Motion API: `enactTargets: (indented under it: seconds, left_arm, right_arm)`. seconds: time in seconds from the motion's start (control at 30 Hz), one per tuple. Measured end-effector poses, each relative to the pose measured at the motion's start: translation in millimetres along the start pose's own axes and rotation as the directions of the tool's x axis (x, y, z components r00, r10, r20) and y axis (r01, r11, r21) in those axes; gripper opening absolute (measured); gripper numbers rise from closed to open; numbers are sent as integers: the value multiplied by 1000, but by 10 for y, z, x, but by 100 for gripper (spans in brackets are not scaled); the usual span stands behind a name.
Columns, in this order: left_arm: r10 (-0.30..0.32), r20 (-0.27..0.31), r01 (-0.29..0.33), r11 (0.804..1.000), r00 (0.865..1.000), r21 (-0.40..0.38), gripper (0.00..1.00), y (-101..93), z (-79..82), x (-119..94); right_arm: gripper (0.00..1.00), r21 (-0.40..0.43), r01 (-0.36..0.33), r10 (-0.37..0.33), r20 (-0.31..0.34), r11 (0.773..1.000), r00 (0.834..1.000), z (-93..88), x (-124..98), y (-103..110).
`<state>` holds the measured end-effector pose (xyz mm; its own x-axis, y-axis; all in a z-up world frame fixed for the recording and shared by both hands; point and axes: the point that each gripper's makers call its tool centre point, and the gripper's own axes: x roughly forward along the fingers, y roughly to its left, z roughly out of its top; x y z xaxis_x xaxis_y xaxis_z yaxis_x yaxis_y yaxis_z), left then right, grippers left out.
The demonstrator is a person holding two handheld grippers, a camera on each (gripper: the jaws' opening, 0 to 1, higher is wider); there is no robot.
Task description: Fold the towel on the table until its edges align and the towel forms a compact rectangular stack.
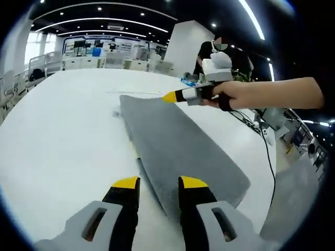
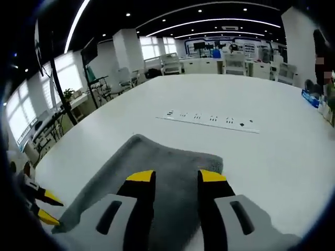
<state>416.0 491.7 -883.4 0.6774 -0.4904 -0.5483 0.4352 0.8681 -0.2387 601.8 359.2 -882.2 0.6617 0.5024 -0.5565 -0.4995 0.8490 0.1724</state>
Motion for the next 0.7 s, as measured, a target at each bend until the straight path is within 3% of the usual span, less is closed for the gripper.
enactTargets:
  seconds: [0.33, 0.53, 0.7]
  left_arm:
    - [8, -21, -6, 998, 1000, 67, 29, 231, 215, 185]
    - [23, -26, -20, 993, 999, 116, 28, 363, 339, 358]
    - [32, -44, -27, 992, 999, 122, 26, 431, 340, 474]
  right_arm:
    - [33, 38, 37, -36, -27, 999, 999, -328, -315, -77]
    - [33, 58, 33, -31, -31, 998, 999, -490, -488, -36]
    - [32, 63, 13, -10, -37, 998, 999, -605, -621, 67]
